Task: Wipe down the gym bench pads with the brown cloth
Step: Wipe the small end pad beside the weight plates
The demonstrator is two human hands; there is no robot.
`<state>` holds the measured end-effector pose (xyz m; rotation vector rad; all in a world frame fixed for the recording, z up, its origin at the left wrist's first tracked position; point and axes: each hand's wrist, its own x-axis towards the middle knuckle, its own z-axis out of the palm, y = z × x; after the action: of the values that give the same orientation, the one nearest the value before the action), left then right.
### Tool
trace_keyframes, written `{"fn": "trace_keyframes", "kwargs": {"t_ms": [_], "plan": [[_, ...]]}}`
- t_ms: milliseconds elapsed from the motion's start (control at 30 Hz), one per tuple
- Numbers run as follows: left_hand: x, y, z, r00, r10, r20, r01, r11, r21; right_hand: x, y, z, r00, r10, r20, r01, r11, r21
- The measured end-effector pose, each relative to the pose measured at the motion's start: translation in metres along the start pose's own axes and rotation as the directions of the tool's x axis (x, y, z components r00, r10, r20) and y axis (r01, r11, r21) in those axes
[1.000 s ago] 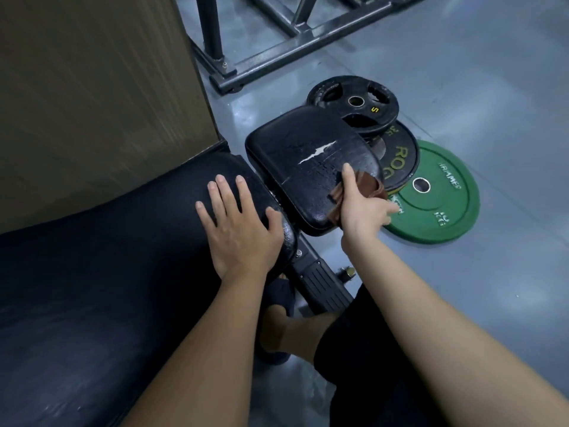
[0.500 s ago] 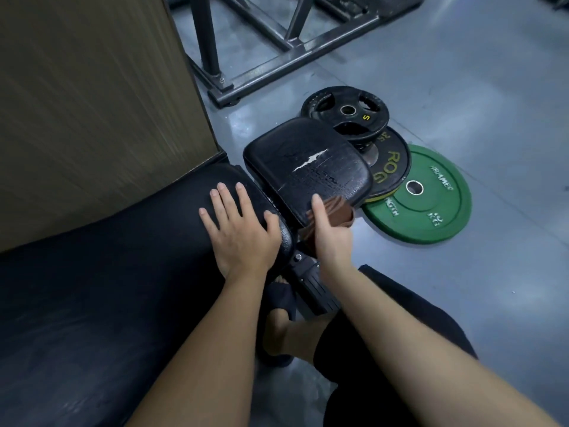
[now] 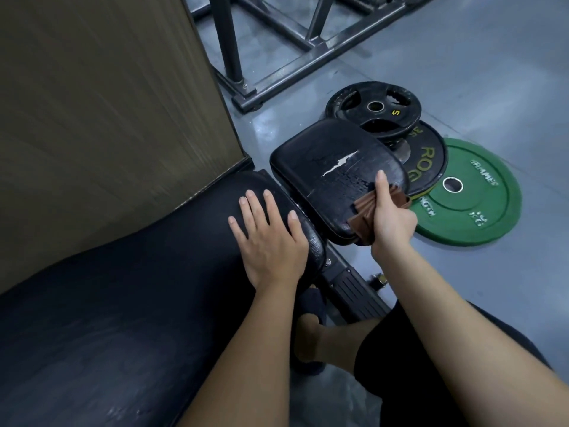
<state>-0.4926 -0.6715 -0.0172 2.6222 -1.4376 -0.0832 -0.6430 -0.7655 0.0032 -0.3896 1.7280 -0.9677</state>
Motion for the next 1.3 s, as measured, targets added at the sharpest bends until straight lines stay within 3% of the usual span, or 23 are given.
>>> {"fn": "trace_keyframes", "kwargs": {"t_ms": [267, 367, 467, 533, 600, 733, 867, 1033, 1167, 1300], "plan": [[0.001, -0.001, -0.009, 0.999, -0.01, 0.049, 0.014, 0.997, -0.074, -0.02, 0.03, -0.007, 0.994, -0.016, 0.109, 0.033, 0.987, -0.154], [-0.002, -0.007, -0.022, 0.995, -0.011, 0.099, 0.041, 0.95, -0.311, -0.045, 0.043, -0.004, 0.988, -0.032, 0.152, 0.063, 0.977, -0.203], [-0.021, -0.037, -0.046, 0.981, 0.095, 0.17, 0.014, 0.837, -0.547, -0.072, 0.057, 0.005, 0.986, -0.041, 0.159, 0.075, 0.974, -0.213], [-0.043, -0.074, -0.053, 0.97, 0.204, 0.134, -0.122, 0.88, -0.458, -0.084, 0.067, 0.012, 0.976, -0.085, 0.2, 0.14, 0.95, -0.281], [-0.069, -0.116, -0.051, 0.973, 0.208, 0.097, -0.165, 0.926, -0.339, -0.076, 0.081, 0.02, 0.978, -0.097, 0.183, 0.158, 0.921, -0.356], [-0.12, -0.185, -0.054, 0.99, 0.02, 0.142, 0.001, 0.99, -0.144, -0.106, 0.078, 0.02, 0.975, -0.139, 0.173, 0.2, 0.887, -0.415], [-0.155, -0.224, -0.055, 0.987, -0.046, 0.151, 0.046, 0.999, 0.006, -0.132, 0.1, 0.015, 0.985, -0.135, 0.109, 0.167, 0.906, -0.388], [-0.167, -0.233, -0.055, 0.982, -0.071, 0.176, 0.068, 0.997, 0.022, -0.163, 0.136, 0.012, 0.982, -0.109, 0.154, 0.162, 0.905, -0.395], [-0.164, -0.232, -0.058, 0.973, -0.089, 0.213, 0.089, 0.996, 0.007, -0.195, 0.178, 0.016, 0.96, -0.036, 0.278, 0.139, 0.922, -0.362], [-0.162, -0.234, -0.06, 0.961, -0.088, 0.263, 0.101, 0.994, -0.033, -0.188, 0.165, 0.025, 0.965, -0.015, 0.261, 0.065, 0.981, -0.183]]}}
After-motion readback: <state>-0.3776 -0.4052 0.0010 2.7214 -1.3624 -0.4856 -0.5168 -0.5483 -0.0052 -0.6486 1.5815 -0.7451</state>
